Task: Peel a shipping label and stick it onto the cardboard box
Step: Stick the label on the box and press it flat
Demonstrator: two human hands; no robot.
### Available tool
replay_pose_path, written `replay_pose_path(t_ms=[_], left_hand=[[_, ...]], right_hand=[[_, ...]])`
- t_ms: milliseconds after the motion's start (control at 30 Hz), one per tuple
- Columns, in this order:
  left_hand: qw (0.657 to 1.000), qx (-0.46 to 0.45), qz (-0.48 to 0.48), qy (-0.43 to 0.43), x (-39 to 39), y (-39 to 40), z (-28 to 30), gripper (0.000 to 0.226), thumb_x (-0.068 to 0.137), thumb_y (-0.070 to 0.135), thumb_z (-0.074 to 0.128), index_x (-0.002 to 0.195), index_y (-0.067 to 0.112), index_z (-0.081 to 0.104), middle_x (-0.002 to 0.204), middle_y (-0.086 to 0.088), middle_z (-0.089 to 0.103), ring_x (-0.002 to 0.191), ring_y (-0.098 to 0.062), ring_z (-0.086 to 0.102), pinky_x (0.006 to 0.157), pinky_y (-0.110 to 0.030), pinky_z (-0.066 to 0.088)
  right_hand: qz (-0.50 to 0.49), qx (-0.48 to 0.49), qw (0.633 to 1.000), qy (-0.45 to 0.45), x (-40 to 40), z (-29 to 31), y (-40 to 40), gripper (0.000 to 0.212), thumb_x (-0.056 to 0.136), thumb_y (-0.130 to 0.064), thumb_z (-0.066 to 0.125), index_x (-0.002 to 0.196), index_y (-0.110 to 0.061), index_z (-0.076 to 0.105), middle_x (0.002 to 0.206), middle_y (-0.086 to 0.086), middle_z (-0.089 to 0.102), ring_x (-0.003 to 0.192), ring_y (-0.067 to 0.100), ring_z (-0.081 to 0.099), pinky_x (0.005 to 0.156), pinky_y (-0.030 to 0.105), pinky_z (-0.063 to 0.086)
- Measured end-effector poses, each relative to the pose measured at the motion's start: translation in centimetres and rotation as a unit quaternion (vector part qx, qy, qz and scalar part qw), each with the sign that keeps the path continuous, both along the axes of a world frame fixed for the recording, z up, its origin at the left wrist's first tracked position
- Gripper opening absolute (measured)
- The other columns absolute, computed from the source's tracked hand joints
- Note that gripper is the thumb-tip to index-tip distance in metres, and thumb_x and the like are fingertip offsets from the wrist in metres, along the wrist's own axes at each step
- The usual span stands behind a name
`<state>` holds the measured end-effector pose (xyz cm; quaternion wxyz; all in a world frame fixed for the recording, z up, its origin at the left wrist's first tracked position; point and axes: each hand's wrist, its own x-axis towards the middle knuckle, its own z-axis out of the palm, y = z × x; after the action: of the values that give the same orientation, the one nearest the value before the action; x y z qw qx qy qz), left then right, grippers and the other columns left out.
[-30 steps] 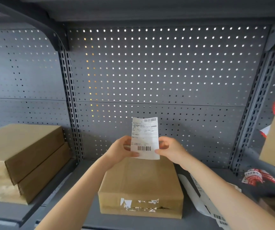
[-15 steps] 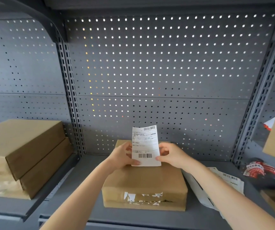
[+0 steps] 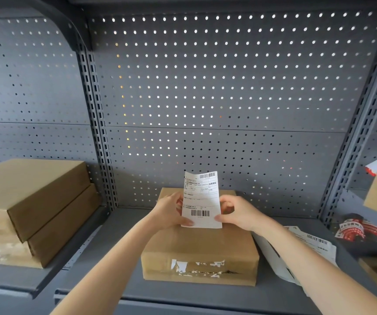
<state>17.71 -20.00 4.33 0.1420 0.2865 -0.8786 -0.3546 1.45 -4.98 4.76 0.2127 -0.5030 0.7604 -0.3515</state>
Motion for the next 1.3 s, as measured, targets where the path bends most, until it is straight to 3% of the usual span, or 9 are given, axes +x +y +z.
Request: replay_pose_path(t_ms=[133,233,433,500,667,833,1067,1200,1300], left_hand=[[1.0,-0.027,0.004,-0.01,-0.2,0.0,-0.1,0.057,0.064,0.019,0.085,0.112,0.015,0.054,0.111,0.001,0.064,0.094,-0.017,0.062,0.081,-0.026,0.051],[0.999,-0.051,-0.005,-0.011,-0.1,-0.1,-0.2,0.057,0.065,0.022,0.084,0.113,0.017,0.053,0.111,0.001,0.062,0.086,-0.013,0.058,0.072,-0.019,0.047],[0.997,-0.081,-0.006,-0.013,0.5,-0.5,-0.7,0.063,0.064,0.037,0.083,0.117,0.025,0.05,0.105,0.012,0.055,0.086,-0.009,0.052,0.076,-0.024,0.045],[0.997,-0.075,-0.004,-0.007,0.7,-0.7,-0.9,0.069,0.062,0.041,0.084,0.119,0.027,0.049,0.105,0.012,0.056,0.088,-0.008,0.051,0.079,-0.026,0.046],[0.998,-0.021,-0.035,0.05,0.8,-0.6,-1.0,0.078,0.064,0.028,0.086,0.128,0.027,0.043,0.107,0.013,0.055,0.092,-0.008,0.053,0.083,-0.022,0.045],[0.993,0.033,-0.028,0.106,0.3,-1.5,-1.2,0.064,0.068,0.021,0.084,0.118,0.031,0.044,0.107,0.008,0.059,0.095,-0.016,0.057,0.085,-0.024,0.05],[0.996,0.007,-0.025,0.09,-0.8,-2.6,-1.7,0.064,0.065,0.021,0.085,0.113,0.03,0.044,0.1,0.012,0.058,0.084,-0.006,0.053,0.082,-0.024,0.046],[0.997,0.009,-0.029,0.076,-1.1,-3.1,-1.8,0.067,0.063,0.023,0.086,0.114,0.029,0.044,0.103,0.013,0.055,0.088,-0.004,0.052,0.089,-0.03,0.047],[0.995,0.027,-0.034,0.093,-1.8,-3.4,-1.5,0.067,0.065,0.023,0.086,0.116,0.024,0.043,0.105,0.011,0.056,0.088,-0.008,0.056,0.082,-0.025,0.052]], right_hand=[[0.001,0.003,1.0,0.006,-0.1,-0.2,-0.1,0.034,0.08,-0.017,0.072,0.112,-0.021,0.062,0.1,-0.004,0.068,0.098,0.014,0.063,0.084,0.028,0.043],[-0.007,0.005,1.0,0.013,-0.4,-0.5,-0.2,0.033,0.078,-0.019,0.074,0.108,-0.025,0.063,0.095,-0.005,0.068,0.096,0.016,0.063,0.088,0.031,0.045],[-0.015,0.002,0.999,0.035,-0.7,-1.2,-0.2,0.033,0.073,-0.027,0.077,0.103,-0.034,0.065,0.088,-0.012,0.066,0.086,0.011,0.058,0.091,0.045,0.048],[-0.019,-0.009,0.999,0.038,-0.7,-1.2,-0.2,0.038,0.072,-0.029,0.077,0.107,-0.037,0.065,0.095,-0.012,0.066,0.095,0.014,0.056,0.093,0.046,0.046],[-0.024,-0.017,0.999,0.021,-0.6,-1.0,-0.1,0.076,0.076,-0.019,0.076,0.14,-0.037,0.039,0.108,-0.008,0.057,0.108,0.015,0.044,0.093,0.033,0.035],[-0.054,-0.048,0.997,-0.009,-1.1,-1.0,-0.7,0.062,0.075,-0.019,0.078,0.129,-0.032,0.052,0.114,-0.008,0.059,0.109,0.013,0.047,0.089,0.03,0.034],[-0.055,-0.03,0.998,0.001,-1.8,-1.5,-2.0,0.052,0.066,-0.028,0.082,0.107,-0.035,0.052,0.117,-0.009,0.058,0.113,0.014,0.046,0.1,0.043,0.037],[-0.047,-0.024,0.999,0.009,-2.2,-1.5,-2.4,0.06,0.065,-0.027,0.083,0.112,-0.035,0.047,0.121,-0.006,0.055,0.112,0.013,0.045,0.098,0.038,0.038],[-0.045,-0.036,0.998,0.0,-2.4,-1.2,-3.1,0.064,0.067,-0.022,0.083,0.117,-0.031,0.045,0.123,-0.006,0.053,0.113,0.013,0.045,0.091,0.031,0.036]])
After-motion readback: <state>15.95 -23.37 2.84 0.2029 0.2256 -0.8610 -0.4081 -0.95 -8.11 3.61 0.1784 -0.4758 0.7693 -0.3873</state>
